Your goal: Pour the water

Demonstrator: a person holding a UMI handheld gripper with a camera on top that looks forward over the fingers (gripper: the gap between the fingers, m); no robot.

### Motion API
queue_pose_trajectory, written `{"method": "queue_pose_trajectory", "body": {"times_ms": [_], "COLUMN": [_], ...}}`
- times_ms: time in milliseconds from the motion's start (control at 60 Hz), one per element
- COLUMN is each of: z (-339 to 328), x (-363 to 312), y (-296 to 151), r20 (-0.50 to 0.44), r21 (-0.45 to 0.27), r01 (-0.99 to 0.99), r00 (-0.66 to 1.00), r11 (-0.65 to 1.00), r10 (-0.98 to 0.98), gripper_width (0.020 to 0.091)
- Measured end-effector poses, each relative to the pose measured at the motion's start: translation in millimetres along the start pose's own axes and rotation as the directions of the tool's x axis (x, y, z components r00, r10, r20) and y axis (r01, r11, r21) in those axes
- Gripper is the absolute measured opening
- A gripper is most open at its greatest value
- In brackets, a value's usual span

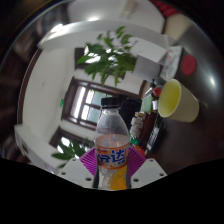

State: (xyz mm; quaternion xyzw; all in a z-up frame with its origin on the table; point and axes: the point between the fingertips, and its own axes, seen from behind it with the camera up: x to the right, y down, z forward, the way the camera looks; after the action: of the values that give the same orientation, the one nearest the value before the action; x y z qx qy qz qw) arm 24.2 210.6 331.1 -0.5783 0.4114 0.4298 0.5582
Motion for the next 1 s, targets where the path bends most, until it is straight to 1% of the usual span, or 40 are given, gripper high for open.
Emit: {"method": "queue_pose_trajectory", "body": {"times_ms": [83, 133, 250, 267, 400, 417, 467, 500, 550, 717, 783, 833, 883, 900, 950, 967, 983, 1000], "z": [22, 28, 50, 56, 70, 69, 76, 76, 78, 77, 75, 75, 72, 71, 69, 81, 67, 65], "x": [-9, -17, -36, -45, -66, -57, -60, -74, -74, -87, -99, -112, -120, -127, -150, -166, -150, -158], "y": [-13, -25, -28, -32, -37, -40, -35, -26, -18, 2, 10, 22, 28, 30, 28, 34, 29, 26], "r20": [0.009, 0.017, 0.064, 0.067, 0.122, 0.124, 0.125, 0.121, 0.098, 0.076, 0.046, 0.003, -0.034, -0.040, -0.054, -0.027, -0.059, -0.061], "r21": [0.046, 0.089, 0.120, 0.134, 0.154, 0.144, 0.146, 0.148, 0.148, 0.140, 0.134, 0.117, 0.076, 0.065, 0.039, 0.037, 0.023, 0.019], "r01": [-0.184, -0.286, -0.497, -0.529, -0.716, -0.734, -0.773, -0.784, -0.794, -0.787, -0.738, -0.647, -0.522, -0.475, -0.325, -0.270, -0.211, -0.153], "r00": [0.983, 0.958, 0.868, 0.849, 0.697, 0.679, 0.634, 0.619, 0.604, 0.613, 0.671, 0.759, 0.850, 0.877, 0.944, 0.962, 0.975, 0.986], "r11": [0.982, 0.954, 0.860, 0.838, 0.681, 0.664, 0.618, 0.603, 0.589, 0.600, 0.661, 0.753, 0.850, 0.878, 0.945, 0.962, 0.977, 0.988], "r10": [0.184, 0.286, 0.493, 0.524, 0.706, 0.724, 0.763, 0.776, 0.791, 0.786, 0.740, 0.651, 0.525, 0.478, 0.326, 0.271, 0.212, 0.154], "gripper_width": [0.0362, 0.0363, 0.0366, 0.0366, 0.0370, 0.0364, 0.0368, 0.0366, 0.0367, 0.0367, 0.0366, 0.0365, 0.0364, 0.0375, 0.0368, 0.0365, 0.0366, 0.0365]}}
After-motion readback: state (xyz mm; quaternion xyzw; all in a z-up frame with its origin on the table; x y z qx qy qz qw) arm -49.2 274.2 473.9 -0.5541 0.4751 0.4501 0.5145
